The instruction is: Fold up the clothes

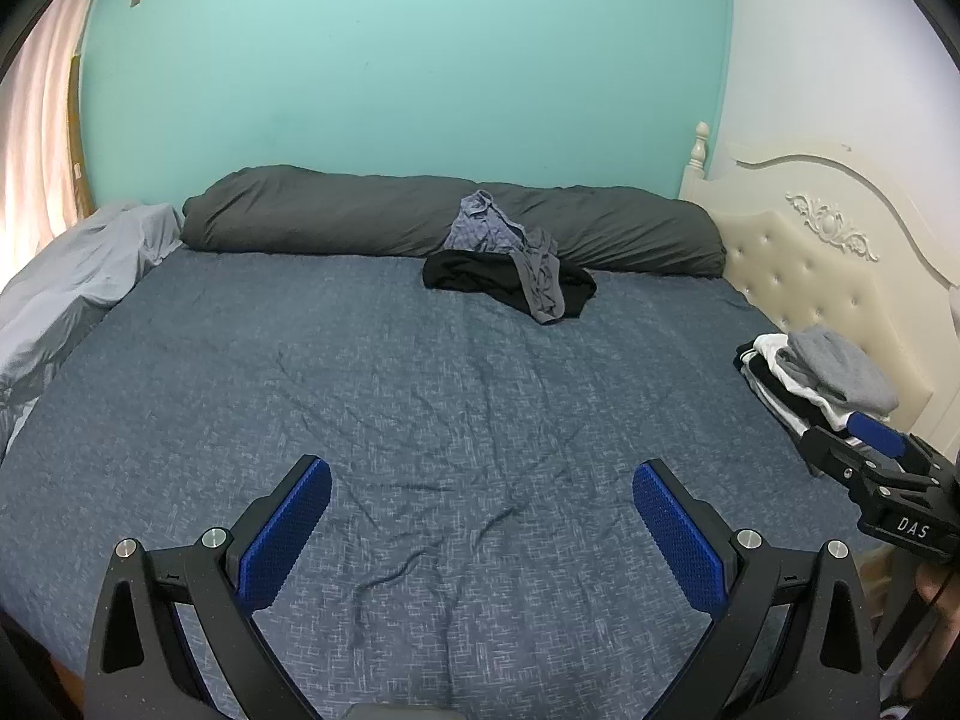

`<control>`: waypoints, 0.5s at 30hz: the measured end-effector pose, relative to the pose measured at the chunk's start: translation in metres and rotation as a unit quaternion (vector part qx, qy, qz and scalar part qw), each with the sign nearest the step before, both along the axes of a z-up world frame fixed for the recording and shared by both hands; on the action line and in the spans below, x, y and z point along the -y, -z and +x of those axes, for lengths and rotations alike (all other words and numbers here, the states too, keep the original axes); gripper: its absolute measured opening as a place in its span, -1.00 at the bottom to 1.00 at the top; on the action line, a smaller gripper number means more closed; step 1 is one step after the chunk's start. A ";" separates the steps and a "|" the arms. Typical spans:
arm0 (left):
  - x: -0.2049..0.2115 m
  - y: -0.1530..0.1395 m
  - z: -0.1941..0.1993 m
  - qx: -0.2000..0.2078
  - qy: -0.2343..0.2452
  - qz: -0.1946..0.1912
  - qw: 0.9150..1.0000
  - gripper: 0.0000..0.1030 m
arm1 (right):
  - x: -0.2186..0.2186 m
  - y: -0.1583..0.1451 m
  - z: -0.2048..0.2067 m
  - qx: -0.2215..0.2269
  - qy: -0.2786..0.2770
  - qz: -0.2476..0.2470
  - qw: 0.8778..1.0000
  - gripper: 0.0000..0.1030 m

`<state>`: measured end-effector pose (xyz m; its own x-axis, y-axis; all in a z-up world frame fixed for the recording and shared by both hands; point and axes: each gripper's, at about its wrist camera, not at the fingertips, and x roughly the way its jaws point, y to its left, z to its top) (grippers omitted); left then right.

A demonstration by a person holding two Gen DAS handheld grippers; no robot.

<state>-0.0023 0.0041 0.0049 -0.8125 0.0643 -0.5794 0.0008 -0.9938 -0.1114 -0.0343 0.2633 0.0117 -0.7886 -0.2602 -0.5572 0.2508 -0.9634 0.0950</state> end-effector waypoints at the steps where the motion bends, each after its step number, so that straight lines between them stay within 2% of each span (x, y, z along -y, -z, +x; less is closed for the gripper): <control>1: -0.001 0.000 0.000 -0.001 0.000 -0.001 1.000 0.99 | -0.001 0.000 0.000 0.000 0.001 0.000 1.000 0.99; 15: -0.003 -0.001 0.000 0.002 0.001 -0.003 1.000 0.99 | -0.005 -0.003 -0.002 0.002 0.005 -0.001 1.000 0.99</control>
<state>-0.0026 0.0072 0.0060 -0.8096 0.0622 -0.5837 -0.0005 -0.9944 -0.1053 -0.0363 0.2679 0.0145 -0.7885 -0.2543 -0.5601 0.2416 -0.9654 0.0982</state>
